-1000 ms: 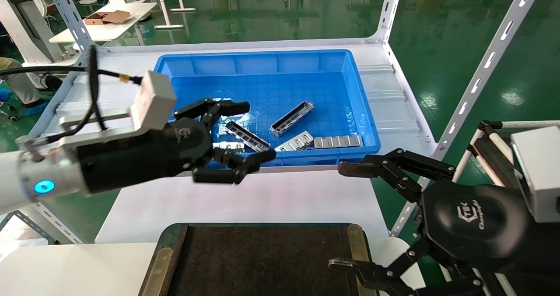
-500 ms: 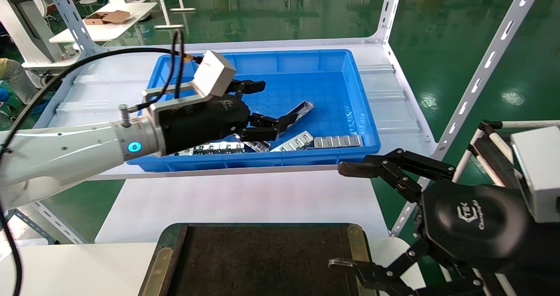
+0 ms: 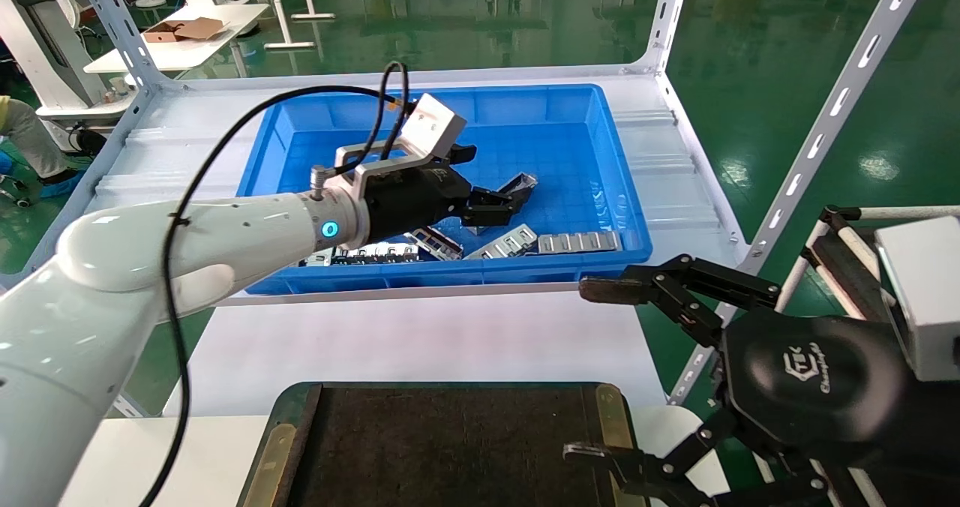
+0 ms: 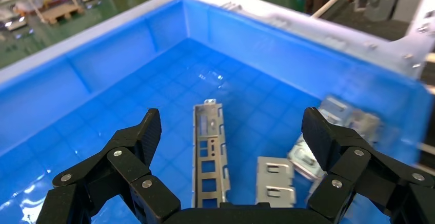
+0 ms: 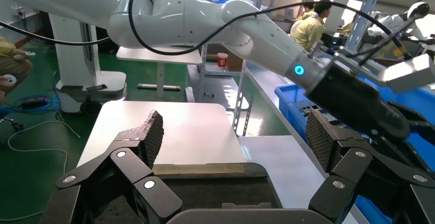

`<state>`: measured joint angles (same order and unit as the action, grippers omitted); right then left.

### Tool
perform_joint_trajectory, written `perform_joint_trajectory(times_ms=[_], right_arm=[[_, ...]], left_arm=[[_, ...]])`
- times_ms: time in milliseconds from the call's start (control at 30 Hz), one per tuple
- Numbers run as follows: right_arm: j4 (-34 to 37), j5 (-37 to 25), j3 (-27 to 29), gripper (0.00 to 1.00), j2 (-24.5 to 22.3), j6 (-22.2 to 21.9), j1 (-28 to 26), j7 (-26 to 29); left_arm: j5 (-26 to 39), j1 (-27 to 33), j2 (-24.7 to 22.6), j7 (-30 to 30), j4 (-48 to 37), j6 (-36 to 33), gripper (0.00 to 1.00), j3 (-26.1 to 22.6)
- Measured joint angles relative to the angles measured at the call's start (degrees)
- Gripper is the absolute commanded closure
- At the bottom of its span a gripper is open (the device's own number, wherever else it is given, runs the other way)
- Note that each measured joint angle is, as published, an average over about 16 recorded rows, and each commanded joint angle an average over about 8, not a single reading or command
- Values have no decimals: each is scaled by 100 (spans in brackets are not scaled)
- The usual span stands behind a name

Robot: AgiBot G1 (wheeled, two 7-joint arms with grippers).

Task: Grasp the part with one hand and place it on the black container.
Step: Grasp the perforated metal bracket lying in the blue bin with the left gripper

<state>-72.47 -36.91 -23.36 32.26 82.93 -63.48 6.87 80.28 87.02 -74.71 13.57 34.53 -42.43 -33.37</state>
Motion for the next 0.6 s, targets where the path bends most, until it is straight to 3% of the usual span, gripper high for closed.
perform_joint_trajectory(times_ms=[267,300,333,367,533,567,600], right_arm=[[0,0,0,0,0,0,0,0],[0,0,0,2,0,0,0,0],[0,0,0,15,0,0,0,0],[0,0,0,27,0,0,0,0],[0,0,0,90,0,0,0,0],[0,0,0,100,0,0,0,0],[0,0,-1,100,0,0,0,0]], left_arm=[[-79,174,-303,-41,-674,356,0,-277],[-106,183,-316,-21,-718,395,0,-327],[-135,192,-325,3,-754,433,2,-381],[-167,199,-332,32,-783,470,10,-439],[-327,220,-349,220,-859,659,72,-759],[-360,223,-350,263,-865,694,85,-828],[-393,227,-351,305,-868,727,95,-895]])
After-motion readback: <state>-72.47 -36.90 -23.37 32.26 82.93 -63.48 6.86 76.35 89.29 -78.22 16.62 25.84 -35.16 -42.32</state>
